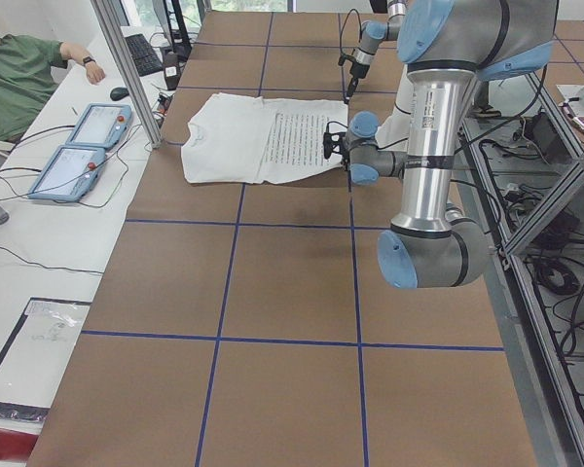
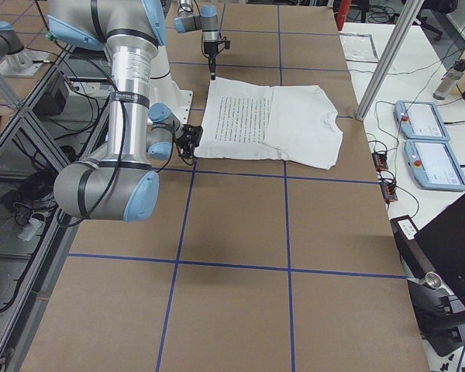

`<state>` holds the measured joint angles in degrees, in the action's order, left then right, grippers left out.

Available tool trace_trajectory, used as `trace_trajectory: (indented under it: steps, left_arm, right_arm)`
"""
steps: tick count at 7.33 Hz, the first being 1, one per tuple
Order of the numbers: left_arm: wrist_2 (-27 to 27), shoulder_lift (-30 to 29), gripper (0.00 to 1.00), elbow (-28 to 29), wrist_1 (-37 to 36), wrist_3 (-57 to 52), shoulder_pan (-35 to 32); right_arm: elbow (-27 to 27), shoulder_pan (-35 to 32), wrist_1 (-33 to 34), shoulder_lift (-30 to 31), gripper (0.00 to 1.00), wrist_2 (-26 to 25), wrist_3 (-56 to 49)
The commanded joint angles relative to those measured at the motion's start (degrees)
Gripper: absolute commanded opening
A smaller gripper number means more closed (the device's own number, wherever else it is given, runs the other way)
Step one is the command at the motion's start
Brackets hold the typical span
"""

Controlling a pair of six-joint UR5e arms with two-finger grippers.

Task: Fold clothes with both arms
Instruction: 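Lift the hem with both grippers and fold it toward the collar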

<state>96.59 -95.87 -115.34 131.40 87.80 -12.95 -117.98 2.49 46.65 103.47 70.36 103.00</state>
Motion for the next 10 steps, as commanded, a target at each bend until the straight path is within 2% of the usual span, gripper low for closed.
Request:
trace_trajectory:
  steps: [1, 4, 5, 6, 7, 8, 9, 10]
  left_arm:
    - [0.00, 0.07, 0.00, 0.03, -0.01, 0.00, -0.06]
    - [0.00, 0.16, 0.00, -0.15, -0.01, 0.00, -0.15]
    - [0.52, 1.20, 0.00, -2.58, -0.96, 0.00, -0.32]
    - [2.62, 4.87, 0.00, -10.26, -6.02, -0.09, -0.41]
    - [5.25, 6.12, 0.00, -18.61, -13.38, 0.00, -0.41]
    - [7.71, 5.35, 0.00, -25.83, -22.50, 0.00, -0.58]
    - [10.00, 4.21, 0.00, -29.12, -28.60, -0.09, -1.46]
    - [10.37, 2.63, 0.00, -28.28, -29.35, -0.78, -3.99]
  right_arm:
    - [-0.23, 0.06, 0.02, -0.03, 0.00, -0.05, -0.17]
    - [-1.89, -0.20, 1.24, 1.02, 0.00, 0.91, -0.78]
    - [-6.87, -0.29, 4.12, 4.16, 0.00, 3.27, -0.87]
    - [-14.66, -0.38, 7.89, 8.89, 0.00, 6.69, -0.87]
    - [-20.48, -0.81, 8.89, 11.38, 0.00, 9.68, -0.96]
    - [-24.28, -3.43, 9.42, 13.23, 0.00, 13.80, -1.13]
    - [-26.93, -11.37, 13.08, 12.72, 0.00, 22.89, -5.57]
    - [-26.52, -20.50, 13.81, 10.54, 0.00, 31.33, -11.19]
